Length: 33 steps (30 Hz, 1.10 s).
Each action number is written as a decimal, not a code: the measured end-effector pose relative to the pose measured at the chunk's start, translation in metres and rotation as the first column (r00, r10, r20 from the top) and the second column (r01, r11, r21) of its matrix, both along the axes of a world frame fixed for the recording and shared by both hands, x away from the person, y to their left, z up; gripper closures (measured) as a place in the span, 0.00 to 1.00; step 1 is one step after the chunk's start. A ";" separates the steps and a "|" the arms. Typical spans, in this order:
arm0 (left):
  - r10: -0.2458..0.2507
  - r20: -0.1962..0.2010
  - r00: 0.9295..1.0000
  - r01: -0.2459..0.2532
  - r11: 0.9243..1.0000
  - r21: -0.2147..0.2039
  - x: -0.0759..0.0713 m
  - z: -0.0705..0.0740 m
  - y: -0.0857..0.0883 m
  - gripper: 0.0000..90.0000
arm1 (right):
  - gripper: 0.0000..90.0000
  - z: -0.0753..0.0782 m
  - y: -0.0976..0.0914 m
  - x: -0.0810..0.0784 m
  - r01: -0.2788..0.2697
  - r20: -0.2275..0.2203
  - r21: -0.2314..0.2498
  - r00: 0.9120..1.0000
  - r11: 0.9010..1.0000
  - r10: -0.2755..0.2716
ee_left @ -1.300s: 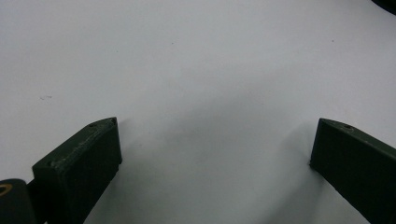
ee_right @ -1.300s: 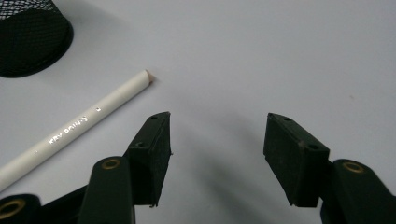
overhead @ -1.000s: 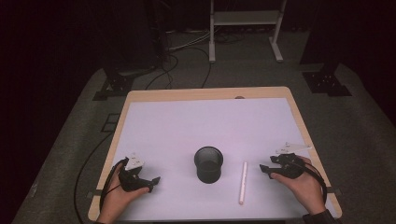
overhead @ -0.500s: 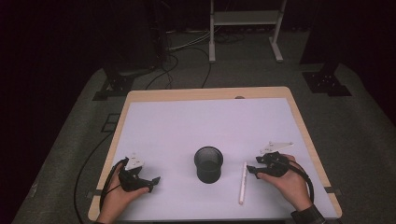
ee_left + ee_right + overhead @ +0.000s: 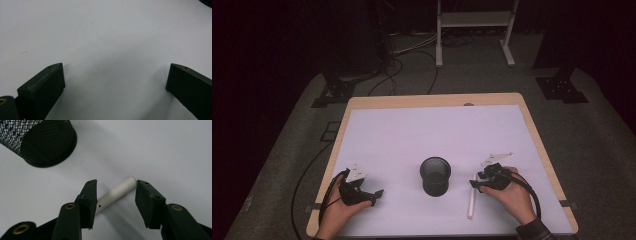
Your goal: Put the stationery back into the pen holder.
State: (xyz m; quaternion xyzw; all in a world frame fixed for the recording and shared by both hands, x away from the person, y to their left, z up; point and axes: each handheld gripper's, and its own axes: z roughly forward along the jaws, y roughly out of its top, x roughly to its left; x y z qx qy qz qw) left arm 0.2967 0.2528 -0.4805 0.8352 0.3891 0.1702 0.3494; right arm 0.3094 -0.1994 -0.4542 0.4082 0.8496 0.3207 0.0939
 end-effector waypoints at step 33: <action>0.000 0.000 1.000 0.000 1.000 -0.001 0.000 0.000 0.000 0.01 | 0.86 0.007 0.015 0.019 -0.135 -0.131 -0.203 0.985 0.970 0.110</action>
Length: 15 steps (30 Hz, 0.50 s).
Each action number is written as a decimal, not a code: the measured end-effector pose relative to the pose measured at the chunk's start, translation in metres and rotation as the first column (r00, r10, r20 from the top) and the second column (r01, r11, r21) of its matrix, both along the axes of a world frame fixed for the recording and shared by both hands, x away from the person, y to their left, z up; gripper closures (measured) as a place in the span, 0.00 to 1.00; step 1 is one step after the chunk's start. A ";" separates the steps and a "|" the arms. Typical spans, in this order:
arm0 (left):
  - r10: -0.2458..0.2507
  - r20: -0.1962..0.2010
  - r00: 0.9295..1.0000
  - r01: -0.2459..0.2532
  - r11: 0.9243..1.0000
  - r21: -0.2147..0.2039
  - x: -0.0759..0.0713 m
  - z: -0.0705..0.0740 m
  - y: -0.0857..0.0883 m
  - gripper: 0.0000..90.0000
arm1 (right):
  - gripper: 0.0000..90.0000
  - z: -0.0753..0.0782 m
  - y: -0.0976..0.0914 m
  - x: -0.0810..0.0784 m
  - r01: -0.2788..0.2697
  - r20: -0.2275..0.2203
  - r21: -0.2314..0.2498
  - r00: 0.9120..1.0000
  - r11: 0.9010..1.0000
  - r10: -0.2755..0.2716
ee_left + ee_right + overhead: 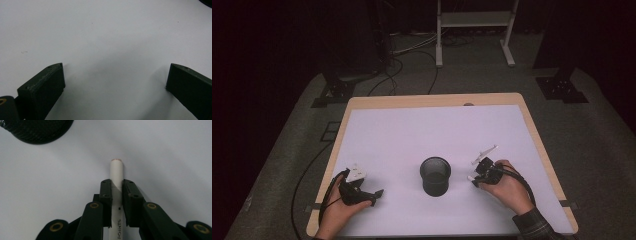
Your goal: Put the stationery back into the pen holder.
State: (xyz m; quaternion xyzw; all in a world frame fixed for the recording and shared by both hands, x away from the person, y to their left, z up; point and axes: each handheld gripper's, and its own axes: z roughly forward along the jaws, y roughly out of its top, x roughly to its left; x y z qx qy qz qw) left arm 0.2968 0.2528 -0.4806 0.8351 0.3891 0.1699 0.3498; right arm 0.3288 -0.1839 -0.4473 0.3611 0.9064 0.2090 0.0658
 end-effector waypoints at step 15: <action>0.000 0.000 1.000 0.000 1.000 -0.001 0.000 0.000 0.000 0.01 | 0.86 0.005 0.013 0.013 -0.017 -0.103 -0.090 0.995 0.996 0.007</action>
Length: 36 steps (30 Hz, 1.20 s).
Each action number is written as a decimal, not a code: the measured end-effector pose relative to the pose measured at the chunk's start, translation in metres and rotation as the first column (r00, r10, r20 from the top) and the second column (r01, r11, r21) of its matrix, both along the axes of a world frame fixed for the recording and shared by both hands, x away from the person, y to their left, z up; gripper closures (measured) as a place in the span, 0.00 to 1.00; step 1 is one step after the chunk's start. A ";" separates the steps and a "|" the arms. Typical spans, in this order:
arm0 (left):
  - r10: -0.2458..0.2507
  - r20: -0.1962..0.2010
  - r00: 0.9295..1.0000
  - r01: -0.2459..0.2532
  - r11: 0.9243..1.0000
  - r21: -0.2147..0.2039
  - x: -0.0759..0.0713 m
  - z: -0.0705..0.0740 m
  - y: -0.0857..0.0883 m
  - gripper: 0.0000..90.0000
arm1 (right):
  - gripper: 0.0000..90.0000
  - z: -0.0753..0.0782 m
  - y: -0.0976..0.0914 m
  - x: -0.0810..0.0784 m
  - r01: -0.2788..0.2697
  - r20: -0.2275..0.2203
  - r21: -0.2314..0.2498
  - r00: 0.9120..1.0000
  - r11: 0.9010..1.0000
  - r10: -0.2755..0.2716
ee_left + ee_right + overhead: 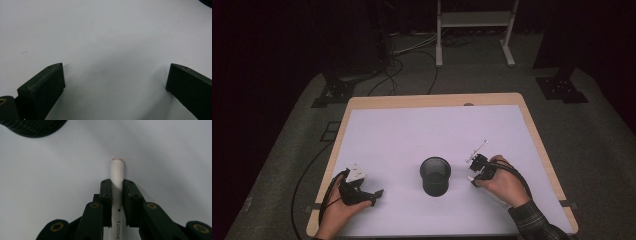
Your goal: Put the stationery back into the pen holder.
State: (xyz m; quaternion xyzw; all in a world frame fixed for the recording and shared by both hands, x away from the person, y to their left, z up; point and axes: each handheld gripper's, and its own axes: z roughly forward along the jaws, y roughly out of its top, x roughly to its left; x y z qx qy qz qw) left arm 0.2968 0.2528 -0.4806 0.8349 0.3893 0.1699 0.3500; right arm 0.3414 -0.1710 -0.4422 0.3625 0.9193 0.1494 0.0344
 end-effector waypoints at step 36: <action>-0.001 -0.002 1.000 0.001 1.000 -0.001 0.000 0.000 0.000 0.01 | 0.86 0.036 -0.041 -0.007 -0.038 0.234 0.515 0.967 0.856 -0.098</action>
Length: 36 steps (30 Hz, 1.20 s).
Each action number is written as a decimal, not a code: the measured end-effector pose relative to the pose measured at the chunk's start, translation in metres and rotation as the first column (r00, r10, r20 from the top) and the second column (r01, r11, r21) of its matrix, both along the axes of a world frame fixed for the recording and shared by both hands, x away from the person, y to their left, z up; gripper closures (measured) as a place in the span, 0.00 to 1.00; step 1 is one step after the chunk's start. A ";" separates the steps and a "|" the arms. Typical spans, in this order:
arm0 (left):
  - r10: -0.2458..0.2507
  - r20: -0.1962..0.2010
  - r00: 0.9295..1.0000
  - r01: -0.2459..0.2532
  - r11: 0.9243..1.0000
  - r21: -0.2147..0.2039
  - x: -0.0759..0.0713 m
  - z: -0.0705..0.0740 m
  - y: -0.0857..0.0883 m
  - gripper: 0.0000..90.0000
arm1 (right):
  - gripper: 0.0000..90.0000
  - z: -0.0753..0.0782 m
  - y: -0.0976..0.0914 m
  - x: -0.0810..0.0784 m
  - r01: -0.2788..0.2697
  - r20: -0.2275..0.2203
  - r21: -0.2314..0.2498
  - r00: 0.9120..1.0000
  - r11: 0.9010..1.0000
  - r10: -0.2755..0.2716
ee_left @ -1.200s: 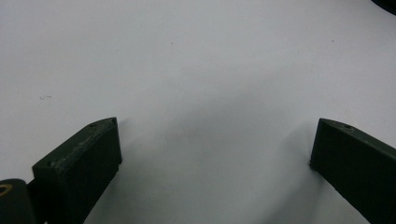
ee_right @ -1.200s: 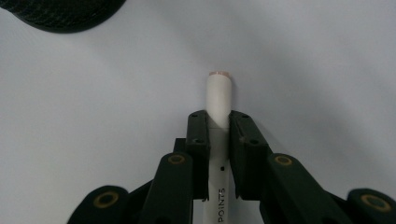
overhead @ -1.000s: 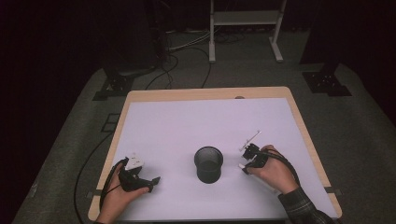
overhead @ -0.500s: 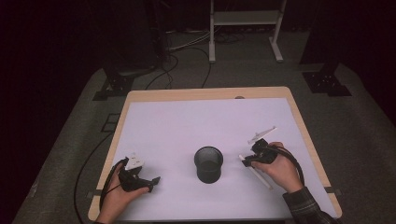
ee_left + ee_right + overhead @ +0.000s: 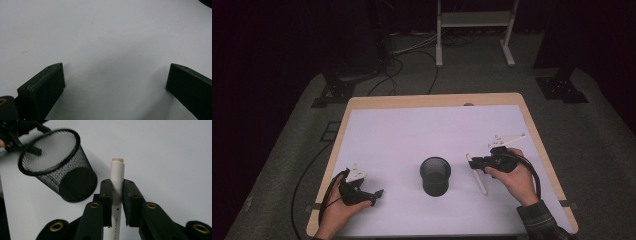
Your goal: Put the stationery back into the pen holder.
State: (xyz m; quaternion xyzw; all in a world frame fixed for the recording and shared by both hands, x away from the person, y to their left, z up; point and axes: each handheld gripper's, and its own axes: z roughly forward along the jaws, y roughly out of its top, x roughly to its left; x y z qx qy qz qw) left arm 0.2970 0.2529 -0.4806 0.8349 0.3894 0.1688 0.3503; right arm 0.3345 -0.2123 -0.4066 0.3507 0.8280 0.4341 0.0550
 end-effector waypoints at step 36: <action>-0.001 -0.001 1.000 0.001 1.000 0.002 0.000 0.000 0.000 0.01 | 0.86 0.085 0.015 -0.019 -0.132 0.311 0.212 0.948 0.968 0.062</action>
